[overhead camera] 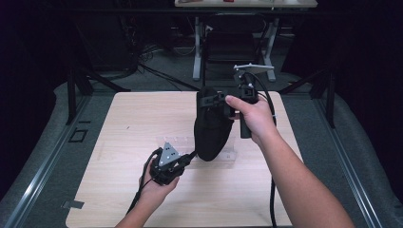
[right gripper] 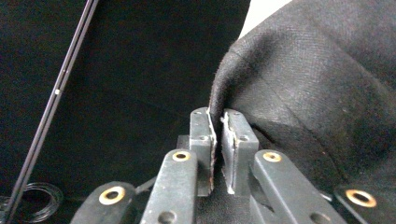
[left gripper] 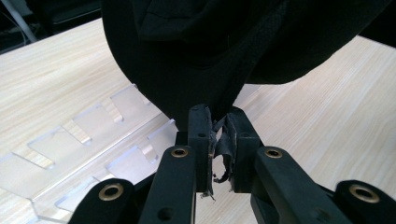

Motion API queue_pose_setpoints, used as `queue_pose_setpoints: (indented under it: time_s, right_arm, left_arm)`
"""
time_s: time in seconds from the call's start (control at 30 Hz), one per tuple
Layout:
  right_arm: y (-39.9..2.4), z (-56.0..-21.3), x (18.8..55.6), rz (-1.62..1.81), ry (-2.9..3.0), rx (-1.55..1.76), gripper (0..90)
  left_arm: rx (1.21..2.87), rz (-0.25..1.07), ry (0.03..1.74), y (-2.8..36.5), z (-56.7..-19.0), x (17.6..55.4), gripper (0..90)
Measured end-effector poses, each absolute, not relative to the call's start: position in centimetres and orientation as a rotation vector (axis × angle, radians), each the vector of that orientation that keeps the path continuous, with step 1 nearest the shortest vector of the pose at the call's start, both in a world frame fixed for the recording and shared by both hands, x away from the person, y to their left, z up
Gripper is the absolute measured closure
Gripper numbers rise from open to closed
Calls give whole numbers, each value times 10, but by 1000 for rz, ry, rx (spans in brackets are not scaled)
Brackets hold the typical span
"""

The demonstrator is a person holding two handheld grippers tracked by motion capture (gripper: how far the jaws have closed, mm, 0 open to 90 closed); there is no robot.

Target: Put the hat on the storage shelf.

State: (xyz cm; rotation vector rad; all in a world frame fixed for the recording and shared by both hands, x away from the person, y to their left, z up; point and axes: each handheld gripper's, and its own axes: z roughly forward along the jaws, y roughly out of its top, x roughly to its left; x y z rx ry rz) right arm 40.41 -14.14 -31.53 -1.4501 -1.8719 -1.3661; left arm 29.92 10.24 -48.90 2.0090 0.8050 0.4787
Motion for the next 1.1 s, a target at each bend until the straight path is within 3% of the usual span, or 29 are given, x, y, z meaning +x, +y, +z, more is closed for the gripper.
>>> queue_pose_setpoints:
  time_s: [0.1, 0.4, 1.1]
  right_arm:
    - [-141, -313, 401, -1394, -1876, -1445, 781]
    - [-152, -305, 396, -1432, -1906, -1448, 779]
    - [-177, -304, 385, -1455, -1948, -1507, 755]
  left_arm:
    - [2009, 500, 800, 103, -490, 298, 838]
    - [2022, 535, 831, 111, -497, 297, 859]
    - [2008, 468, 931, 131, -530, 301, 848]
